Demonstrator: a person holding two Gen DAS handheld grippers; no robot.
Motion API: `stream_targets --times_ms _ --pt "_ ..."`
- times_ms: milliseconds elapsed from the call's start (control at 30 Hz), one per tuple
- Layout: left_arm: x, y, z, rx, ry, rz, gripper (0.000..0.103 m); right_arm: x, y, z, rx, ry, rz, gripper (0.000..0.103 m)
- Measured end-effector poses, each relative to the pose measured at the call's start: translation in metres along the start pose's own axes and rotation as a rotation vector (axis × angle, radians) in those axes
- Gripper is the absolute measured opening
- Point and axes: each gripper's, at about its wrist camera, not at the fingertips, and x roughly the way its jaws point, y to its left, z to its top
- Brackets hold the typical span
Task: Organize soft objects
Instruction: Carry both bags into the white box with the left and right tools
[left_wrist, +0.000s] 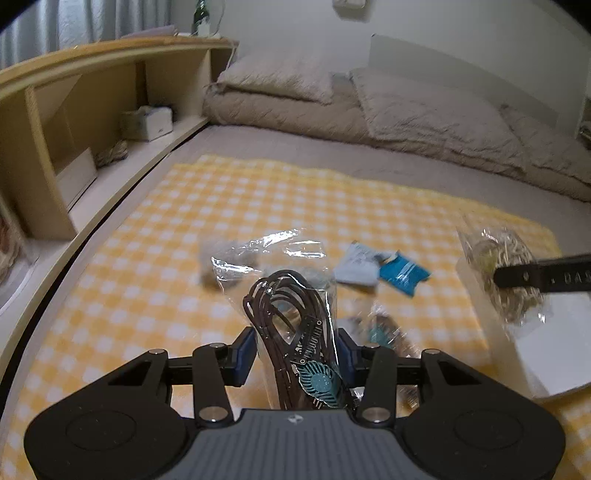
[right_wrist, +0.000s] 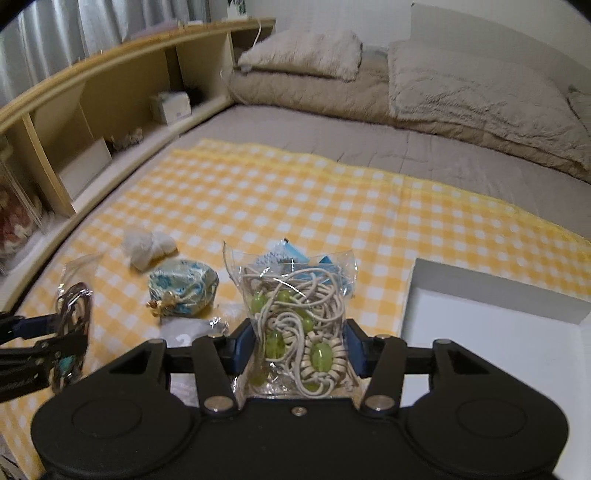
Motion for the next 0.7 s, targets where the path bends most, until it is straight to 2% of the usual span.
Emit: stream_targets --times_ms 267,533,700 --pt "-0.005 -0.049 0.016 0.066 -0.078 -0.068 0.047 -0.034 -0.035 -0.010 0.085 -0.044 -0.038 0.052" --pt "-0.001 -0.096 0.024 0.084 -0.071 -0.169 0.047 -0.062 -0.067 -0.020 0.116 -0.086 -0.094 0.052" --pt "-0.007 -0.137 0.031 0.170 -0.101 -0.211 0.047 -0.074 -0.086 -0.027 0.147 -0.096 -0.125 0.052"
